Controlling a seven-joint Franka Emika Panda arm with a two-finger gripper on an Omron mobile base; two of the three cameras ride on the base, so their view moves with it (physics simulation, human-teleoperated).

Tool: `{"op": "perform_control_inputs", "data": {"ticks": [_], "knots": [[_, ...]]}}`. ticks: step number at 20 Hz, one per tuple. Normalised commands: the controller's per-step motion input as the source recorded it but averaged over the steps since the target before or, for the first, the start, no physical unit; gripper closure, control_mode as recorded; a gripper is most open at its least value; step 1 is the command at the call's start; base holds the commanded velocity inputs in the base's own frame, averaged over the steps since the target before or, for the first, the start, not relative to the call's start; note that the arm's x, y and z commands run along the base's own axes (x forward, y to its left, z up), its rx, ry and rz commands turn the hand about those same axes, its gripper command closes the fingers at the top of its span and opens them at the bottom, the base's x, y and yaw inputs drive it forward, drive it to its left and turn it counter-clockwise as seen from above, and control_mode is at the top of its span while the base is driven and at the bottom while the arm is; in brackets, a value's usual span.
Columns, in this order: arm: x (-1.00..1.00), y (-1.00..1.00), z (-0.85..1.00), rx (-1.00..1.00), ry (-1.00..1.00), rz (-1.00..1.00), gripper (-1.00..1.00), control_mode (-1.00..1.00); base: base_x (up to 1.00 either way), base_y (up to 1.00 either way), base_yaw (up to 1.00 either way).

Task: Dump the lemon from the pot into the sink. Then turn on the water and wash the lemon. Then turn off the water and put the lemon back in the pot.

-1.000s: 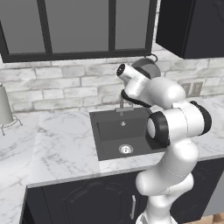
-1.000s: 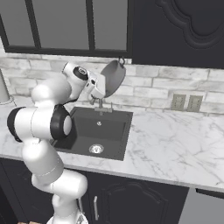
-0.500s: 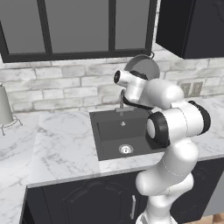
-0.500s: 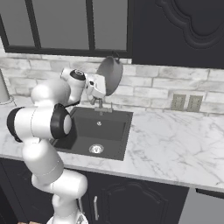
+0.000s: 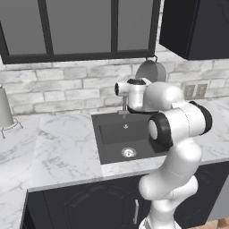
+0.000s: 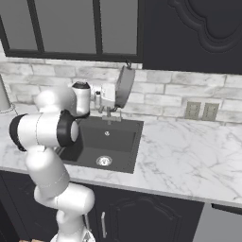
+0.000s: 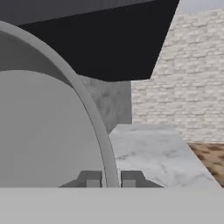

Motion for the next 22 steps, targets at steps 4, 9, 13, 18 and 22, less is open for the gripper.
{"op": "perform_control_inputs", "data": {"ticks": [4,9,13,18,22], "knots": [[0.02,0.00,0.00,-0.28,0.00,-0.14,1.00,-1.00,0.00,0.00,0.00],[0.06,0.00,0.02,-0.25,0.00,-0.09,1.00,-1.00,0.00,0.00,0.00],[-0.02,0.00,0.16,-0.21,-0.06,-0.07,1.00,-1.00,0.00,0.00,0.00],[-0.35,0.00,0.36,-0.18,-0.15,0.00,1.00,-1.00,0.00,0.00,0.00],[-0.64,0.09,0.37,-0.15,-0.16,0.00,1.00,-1.00,0.00,0.00,0.00]]}}
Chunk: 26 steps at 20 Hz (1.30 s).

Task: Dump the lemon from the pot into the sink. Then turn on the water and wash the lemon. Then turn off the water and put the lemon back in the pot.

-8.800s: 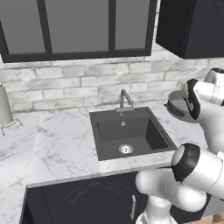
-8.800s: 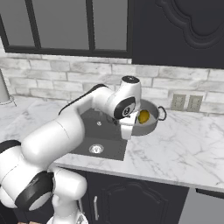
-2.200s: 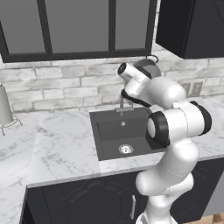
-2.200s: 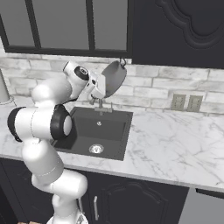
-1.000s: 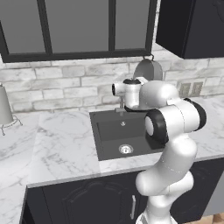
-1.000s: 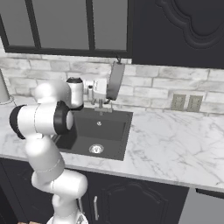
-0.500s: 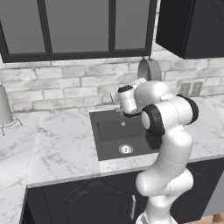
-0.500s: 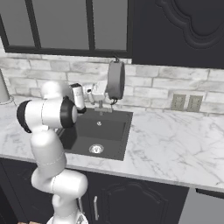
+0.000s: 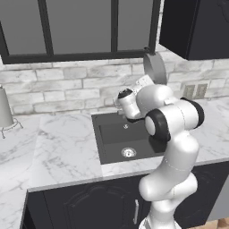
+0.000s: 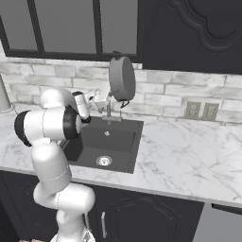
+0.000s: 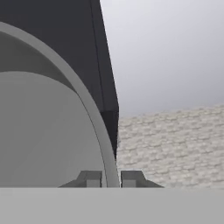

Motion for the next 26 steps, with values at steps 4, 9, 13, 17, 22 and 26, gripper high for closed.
{"op": "perform_control_inputs", "data": {"ticks": [4,9,13,17,22,26], "knots": [[-0.60,0.16,0.15,-0.16,-0.07,0.00,1.00,-1.00,0.00,0.00,0.00],[-0.26,0.13,0.00,-0.21,0.01,0.00,1.00,-1.00,0.00,0.00,0.00],[0.00,0.04,0.00,-0.21,0.06,0.00,1.00,-1.00,0.00,0.00,0.00],[0.06,0.01,0.00,-0.18,0.09,0.00,1.00,-1.00,0.00,0.00,0.00],[0.01,0.09,0.00,-0.14,0.08,0.00,1.00,-1.00,0.00,0.00,0.00],[0.00,0.14,0.00,-0.11,0.03,0.00,1.00,-1.00,0.00,0.00,0.00]]}}
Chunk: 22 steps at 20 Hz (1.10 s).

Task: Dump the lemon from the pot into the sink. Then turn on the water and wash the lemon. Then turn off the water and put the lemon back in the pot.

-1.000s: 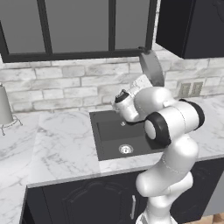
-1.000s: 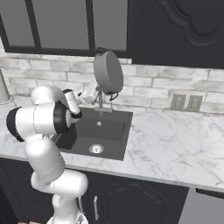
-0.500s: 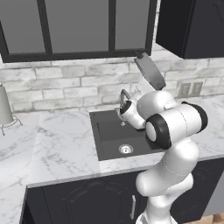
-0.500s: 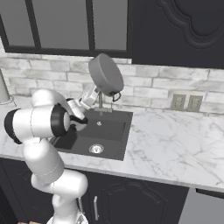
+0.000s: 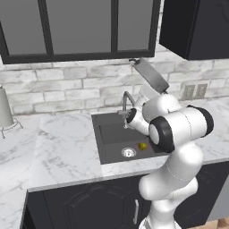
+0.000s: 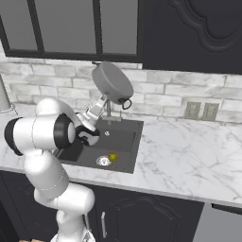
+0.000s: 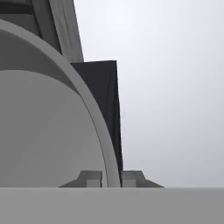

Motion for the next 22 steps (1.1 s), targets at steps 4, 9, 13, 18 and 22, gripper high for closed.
{"op": "perform_control_inputs", "data": {"ticks": [4,9,13,18,22], "knots": [[0.00,0.19,0.00,-0.10,0.02,0.00,1.00,-1.00,0.00,0.00,0.00],[0.00,0.01,0.00,0.02,0.14,0.00,1.00,-1.00,0.00,0.00,0.00],[-0.05,-0.20,0.00,0.24,0.23,0.00,1.00,-1.00,0.00,0.00,0.00],[-0.07,-0.13,0.01,0.28,0.30,0.00,1.00,-1.00,0.00,0.00,0.00],[-0.05,-0.09,0.10,0.25,0.31,0.00,1.00,-1.00,0.00,0.00,0.00]]}}
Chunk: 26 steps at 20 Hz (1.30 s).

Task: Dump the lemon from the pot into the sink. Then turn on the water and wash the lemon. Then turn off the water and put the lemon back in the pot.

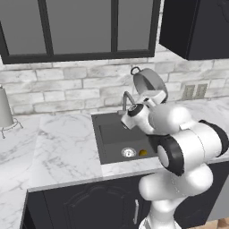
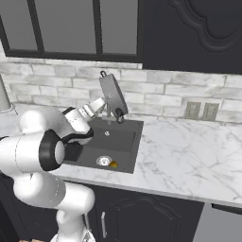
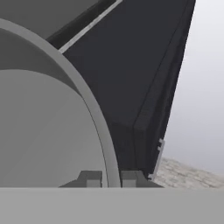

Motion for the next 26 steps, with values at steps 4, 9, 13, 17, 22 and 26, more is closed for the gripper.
{"op": "perform_control_inputs", "data": {"ticks": [4,9,13,17,22,26], "knots": [[-0.22,-0.23,0.07,0.26,0.30,0.00,1.00,-1.00,0.00,0.00,0.00],[-0.22,-0.33,0.04,0.29,0.26,-0.04,1.00,-1.00,0.00,0.00,0.00],[-0.29,-0.44,0.00,0.27,0.14,-0.06,1.00,-1.00,0.00,0.00,0.00],[-0.28,-0.48,-0.15,0.23,-0.02,-0.05,1.00,-1.00,0.00,0.00,0.00],[-0.24,-0.66,-0.31,0.49,-0.18,-0.19,1.00,-1.00,0.00,0.00,0.00],[-0.08,-0.53,-0.38,0.52,-0.12,-0.25,1.00,-1.00,0.00,0.00,0.00]]}}
